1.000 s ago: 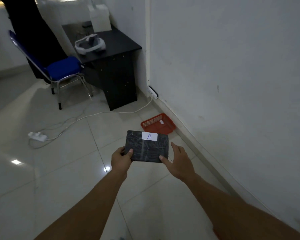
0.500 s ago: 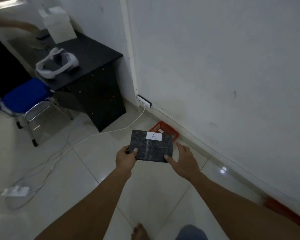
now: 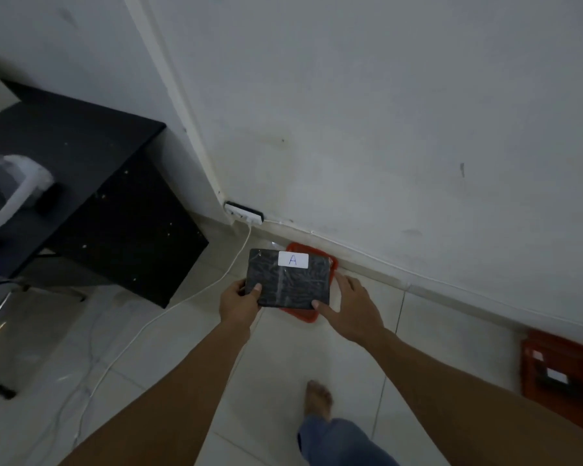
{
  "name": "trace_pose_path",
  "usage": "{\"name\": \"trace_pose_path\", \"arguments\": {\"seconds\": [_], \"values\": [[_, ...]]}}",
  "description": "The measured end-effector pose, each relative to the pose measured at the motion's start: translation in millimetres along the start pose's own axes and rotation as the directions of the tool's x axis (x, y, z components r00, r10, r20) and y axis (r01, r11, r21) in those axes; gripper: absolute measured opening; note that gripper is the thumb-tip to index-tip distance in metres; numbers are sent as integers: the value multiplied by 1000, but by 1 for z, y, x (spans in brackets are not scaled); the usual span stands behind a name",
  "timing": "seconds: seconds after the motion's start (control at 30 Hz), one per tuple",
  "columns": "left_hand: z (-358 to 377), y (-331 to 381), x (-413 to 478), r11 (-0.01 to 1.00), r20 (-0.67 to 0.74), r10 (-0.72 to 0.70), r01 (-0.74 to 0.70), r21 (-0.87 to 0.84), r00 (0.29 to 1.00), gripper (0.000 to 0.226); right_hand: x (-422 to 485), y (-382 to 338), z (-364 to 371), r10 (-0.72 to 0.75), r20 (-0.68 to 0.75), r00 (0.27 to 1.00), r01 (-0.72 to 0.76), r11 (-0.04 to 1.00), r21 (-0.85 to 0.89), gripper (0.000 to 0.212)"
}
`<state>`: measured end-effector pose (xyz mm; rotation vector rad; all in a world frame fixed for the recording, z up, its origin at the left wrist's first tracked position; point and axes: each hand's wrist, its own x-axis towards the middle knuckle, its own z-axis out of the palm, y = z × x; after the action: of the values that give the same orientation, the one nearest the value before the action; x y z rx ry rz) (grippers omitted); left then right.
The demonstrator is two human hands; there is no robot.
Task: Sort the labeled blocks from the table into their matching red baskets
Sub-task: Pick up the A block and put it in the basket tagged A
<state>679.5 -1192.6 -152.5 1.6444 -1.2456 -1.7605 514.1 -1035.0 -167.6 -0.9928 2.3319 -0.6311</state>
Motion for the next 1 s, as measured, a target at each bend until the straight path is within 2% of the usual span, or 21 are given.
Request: {"name": "trace_pose_path", "arguments": {"seconds": [0.3,0.5,0.7,0.87,1.0], "values": [[0,27,112,989,126,-58,40,144,990,31,72,-39,45,154,-78,985,-151,987,48,92],[3,14,221,967,245,-89,24,255,965,26,129,-43,114,319,-151,936,-306,946,107,94],[23,-54,318,943,307,-129,21,332,943,33,196,-3,202,407,-136,903,-388,910,145,90],[57,-133,398,930,306,-152,31,366,940,30,257,67,274,433,-145,889,-411,897,159,91],[85,-197,453,915,309,-119,-17,403,944,32,301,131,328,437,-171,883,-420,899,129,93]]}}
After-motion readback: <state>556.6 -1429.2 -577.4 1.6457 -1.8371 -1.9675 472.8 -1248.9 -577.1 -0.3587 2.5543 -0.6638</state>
